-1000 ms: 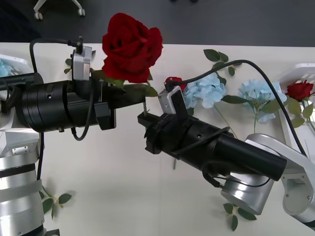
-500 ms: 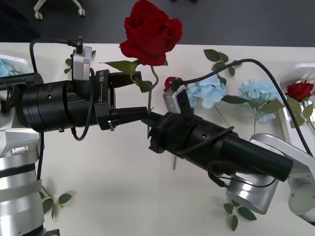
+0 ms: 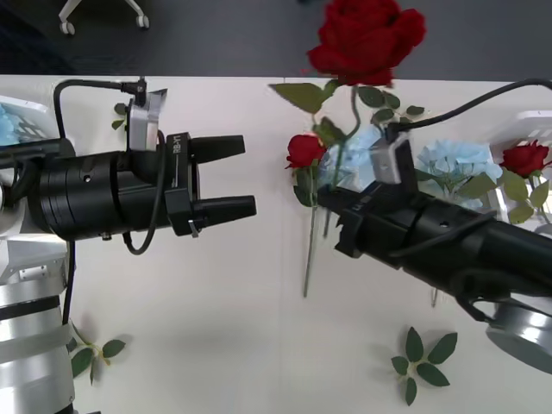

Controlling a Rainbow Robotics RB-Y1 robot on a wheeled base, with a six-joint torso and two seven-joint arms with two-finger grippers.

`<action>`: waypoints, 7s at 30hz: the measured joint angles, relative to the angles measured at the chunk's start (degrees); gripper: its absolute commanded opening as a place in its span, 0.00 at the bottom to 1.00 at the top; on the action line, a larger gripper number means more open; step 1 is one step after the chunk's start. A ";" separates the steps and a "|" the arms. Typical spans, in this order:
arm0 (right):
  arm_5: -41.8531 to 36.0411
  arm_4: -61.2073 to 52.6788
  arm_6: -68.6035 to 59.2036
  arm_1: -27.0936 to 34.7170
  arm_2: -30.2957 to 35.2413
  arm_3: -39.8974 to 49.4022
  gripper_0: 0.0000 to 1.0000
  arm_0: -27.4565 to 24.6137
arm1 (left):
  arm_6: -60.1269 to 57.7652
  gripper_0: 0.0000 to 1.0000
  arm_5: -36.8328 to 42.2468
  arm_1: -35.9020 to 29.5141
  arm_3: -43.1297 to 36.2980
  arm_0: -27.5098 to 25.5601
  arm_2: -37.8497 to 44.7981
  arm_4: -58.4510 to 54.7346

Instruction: Put the red flowers into the right box and the blue flowers into the left box

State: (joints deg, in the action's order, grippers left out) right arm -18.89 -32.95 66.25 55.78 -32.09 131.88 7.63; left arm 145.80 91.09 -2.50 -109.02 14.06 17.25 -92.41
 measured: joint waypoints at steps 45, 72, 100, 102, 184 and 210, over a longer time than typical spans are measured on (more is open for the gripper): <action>-41.56 -12.62 0.52 0.09 58.78 -15.85 0.00 -25.15 | -0.03 1.00 6.01 -28.30 -4.02 -8.83 15.80 4.91; -39.56 -0.51 0.69 0.06 46.71 -28.82 0.00 -18.25 | 9.79 1.00 11.89 -39.94 17.61 -0.85 16.79 -0.45; -41.60 -2.12 0.05 -2.33 47.73 -27.76 0.50 -17.92 | 9.79 1.00 11.89 -39.96 17.61 -0.85 16.78 -0.62; -46.03 -4.62 0.04 -2.33 49.26 -26.00 0.50 -17.77 | 9.79 1.00 11.89 -39.96 17.61 -0.85 16.78 -0.62; -56.49 19.27 -6.51 -20.85 22.47 -26.65 1.00 0.90 | 9.79 1.00 11.90 -39.95 17.62 -0.85 16.78 -0.66; -46.66 17.24 -5.74 -20.90 22.19 -32.54 1.00 0.90 | 9.79 1.00 11.90 -39.95 17.62 -0.85 16.78 -0.66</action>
State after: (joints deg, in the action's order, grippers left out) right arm -65.55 -15.70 60.51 34.88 -9.89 99.35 8.53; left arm 155.59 102.98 -42.46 -91.40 13.21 34.03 -93.06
